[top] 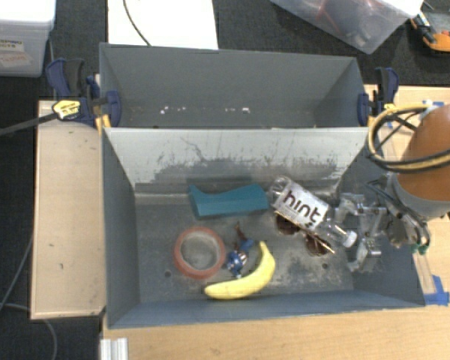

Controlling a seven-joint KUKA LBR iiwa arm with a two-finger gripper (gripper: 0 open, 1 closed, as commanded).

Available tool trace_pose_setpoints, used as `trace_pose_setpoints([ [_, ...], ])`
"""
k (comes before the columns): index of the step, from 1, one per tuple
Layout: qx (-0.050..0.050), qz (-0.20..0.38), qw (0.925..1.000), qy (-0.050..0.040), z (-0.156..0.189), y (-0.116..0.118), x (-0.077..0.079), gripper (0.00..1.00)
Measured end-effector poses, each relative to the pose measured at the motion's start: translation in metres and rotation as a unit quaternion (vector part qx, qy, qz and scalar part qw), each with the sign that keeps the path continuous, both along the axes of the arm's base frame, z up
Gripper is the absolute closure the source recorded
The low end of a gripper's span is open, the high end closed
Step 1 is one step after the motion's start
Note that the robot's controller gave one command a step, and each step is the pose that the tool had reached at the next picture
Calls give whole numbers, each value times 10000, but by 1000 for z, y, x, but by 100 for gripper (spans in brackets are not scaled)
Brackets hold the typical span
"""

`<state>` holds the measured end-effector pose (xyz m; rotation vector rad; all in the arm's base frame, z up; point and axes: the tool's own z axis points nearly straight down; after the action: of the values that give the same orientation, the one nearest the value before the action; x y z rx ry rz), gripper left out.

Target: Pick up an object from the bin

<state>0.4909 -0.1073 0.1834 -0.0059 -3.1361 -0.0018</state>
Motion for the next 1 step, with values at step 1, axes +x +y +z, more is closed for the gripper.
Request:
trace_pose_setpoints([
  [1, -7, 32, 10000, -40, 4, 1, 2, 0],
])
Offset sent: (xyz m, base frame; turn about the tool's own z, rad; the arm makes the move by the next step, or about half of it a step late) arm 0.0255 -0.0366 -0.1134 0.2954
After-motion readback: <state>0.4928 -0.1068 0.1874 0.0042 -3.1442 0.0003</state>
